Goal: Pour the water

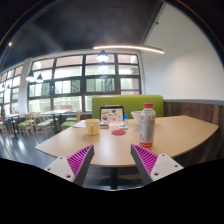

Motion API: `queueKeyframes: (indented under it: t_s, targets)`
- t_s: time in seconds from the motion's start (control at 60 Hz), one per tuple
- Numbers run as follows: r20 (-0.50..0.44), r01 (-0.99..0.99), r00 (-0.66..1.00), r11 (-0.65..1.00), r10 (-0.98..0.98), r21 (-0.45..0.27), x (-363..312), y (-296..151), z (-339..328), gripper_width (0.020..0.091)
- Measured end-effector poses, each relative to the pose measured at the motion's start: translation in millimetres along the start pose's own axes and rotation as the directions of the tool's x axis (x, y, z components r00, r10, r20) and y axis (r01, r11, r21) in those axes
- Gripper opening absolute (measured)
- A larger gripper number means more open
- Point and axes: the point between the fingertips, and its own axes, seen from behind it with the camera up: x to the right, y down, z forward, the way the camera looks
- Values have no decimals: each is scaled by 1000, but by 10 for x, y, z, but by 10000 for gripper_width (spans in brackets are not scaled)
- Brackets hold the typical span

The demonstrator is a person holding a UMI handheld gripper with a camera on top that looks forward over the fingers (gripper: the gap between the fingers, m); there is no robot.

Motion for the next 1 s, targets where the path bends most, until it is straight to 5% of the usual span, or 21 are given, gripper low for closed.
queueKeyframes:
  t_s: [0.217,0.533,0.583,0.633,0.65,1.0]
  targets:
    - [-162,99,982,995,-101,-19,895,-113,441,813]
    - [-236,97,969,992,-74,85,1595,-618,1618,813]
    - [-240,95,968,990,-68,105,1631,-687,1743,775]
    - [-241,76,969,993,-52,89,1646,-661,1803,555]
    - [-243,67,969,995,-46,79,1647,-642,1870,535]
    - [-273,78,960,995,-57,66,1650,-611,1974,370]
